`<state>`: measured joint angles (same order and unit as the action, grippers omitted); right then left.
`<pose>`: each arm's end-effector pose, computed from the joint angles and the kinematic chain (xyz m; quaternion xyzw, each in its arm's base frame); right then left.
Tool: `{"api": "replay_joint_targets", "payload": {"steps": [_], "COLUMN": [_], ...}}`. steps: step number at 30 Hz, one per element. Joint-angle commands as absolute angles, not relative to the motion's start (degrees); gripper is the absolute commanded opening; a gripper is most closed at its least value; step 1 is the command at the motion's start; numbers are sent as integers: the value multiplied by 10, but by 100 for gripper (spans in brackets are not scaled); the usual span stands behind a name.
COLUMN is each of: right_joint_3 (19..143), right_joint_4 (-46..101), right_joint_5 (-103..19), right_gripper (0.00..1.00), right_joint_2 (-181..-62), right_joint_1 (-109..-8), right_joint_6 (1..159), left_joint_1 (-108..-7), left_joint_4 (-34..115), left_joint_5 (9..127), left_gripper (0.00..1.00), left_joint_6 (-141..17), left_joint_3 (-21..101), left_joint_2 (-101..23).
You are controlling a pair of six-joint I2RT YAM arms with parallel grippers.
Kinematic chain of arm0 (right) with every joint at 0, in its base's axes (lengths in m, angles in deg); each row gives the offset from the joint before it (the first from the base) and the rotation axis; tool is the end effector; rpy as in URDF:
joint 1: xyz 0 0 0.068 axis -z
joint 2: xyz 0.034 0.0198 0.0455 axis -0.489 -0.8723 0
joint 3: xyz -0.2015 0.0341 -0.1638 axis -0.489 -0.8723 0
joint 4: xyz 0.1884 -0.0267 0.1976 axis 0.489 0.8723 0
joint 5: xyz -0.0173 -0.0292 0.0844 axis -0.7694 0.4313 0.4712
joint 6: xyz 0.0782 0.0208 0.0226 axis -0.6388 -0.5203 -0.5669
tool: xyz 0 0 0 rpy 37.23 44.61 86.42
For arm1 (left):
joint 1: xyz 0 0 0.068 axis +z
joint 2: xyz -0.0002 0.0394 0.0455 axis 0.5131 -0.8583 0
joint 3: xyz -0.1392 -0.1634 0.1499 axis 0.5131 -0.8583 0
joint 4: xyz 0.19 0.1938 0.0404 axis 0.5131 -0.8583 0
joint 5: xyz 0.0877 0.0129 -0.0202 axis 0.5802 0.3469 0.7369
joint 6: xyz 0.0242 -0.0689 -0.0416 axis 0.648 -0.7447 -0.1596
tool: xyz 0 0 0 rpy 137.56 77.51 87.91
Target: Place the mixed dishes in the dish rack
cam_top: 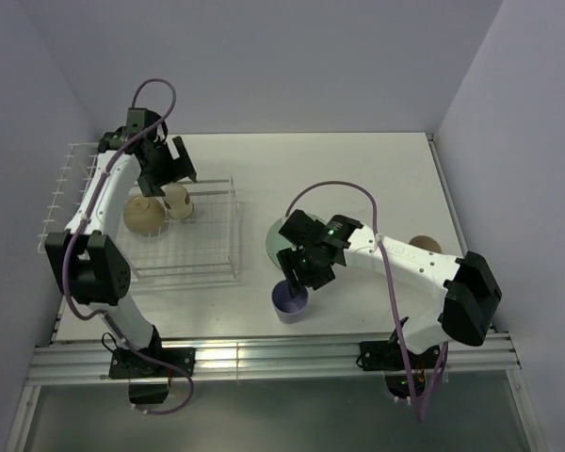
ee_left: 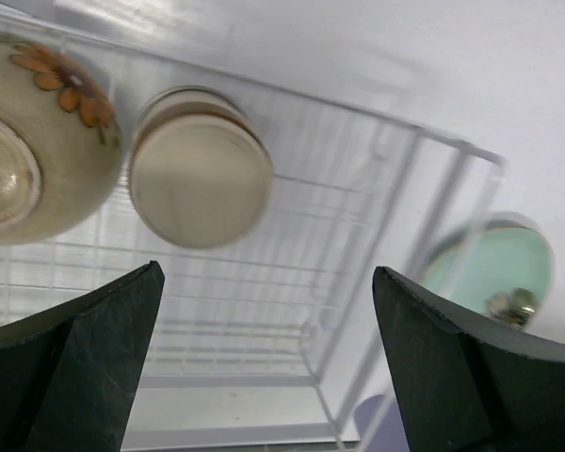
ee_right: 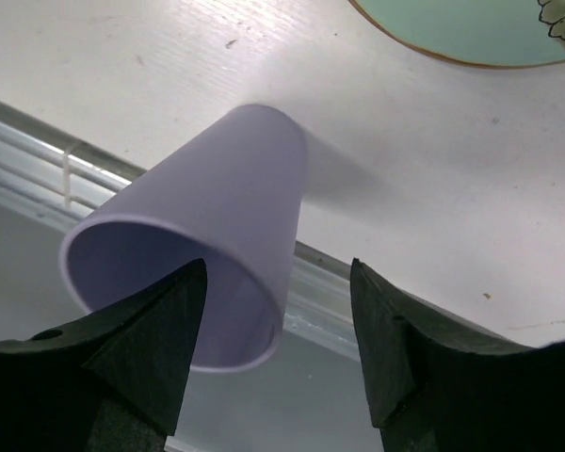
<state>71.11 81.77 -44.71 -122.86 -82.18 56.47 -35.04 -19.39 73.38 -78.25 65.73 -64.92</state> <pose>0.1744 0.2419 0.2072 -0.2016 0.9653 0.1399 0.0891 0.4015 -0.0331 0.2761 -0.1939 0.9485 -0.0931 0.2326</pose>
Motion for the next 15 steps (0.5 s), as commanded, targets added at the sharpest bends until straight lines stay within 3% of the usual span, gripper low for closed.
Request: {"api": "replay_joint_targets", "payload": {"steps": [1,4,5,7,8,9,15], "right_joint_3": [692,678,676,674,675,677,764], "right_joint_4": [791,785,785,791,793,797,867], "right_joint_5": [-469,-472,-474,-485,-489,-492,-512], "right_gripper": [66,49,34,21,6,0,0], "right_joint_2": [-1229,-1228,-1227,-1218,-1213,-1207,-1156], "right_joint_1": [-825,-825,-825,-825,-825,-825,-823], "right_joint_6": [556,552,551,548,547,548,552], "left_joint_1": [-370,-389,-395,-413,-419,-423,-441], "left_joint_4": [-139,-87,-79,-71,-74,-77,-35], "left_joint_5": [693,660,654,651,649,646,540], "left_gripper": [99,98,98,97,97,97,98], "left_joint_6": [-823,-863,-872,-892,-896,-900,-932], "left_joint_3": [647,613,606,600,600,600,553], "left_joint_2": [-548,-476,-446,-423,-407,-402,-351]}}
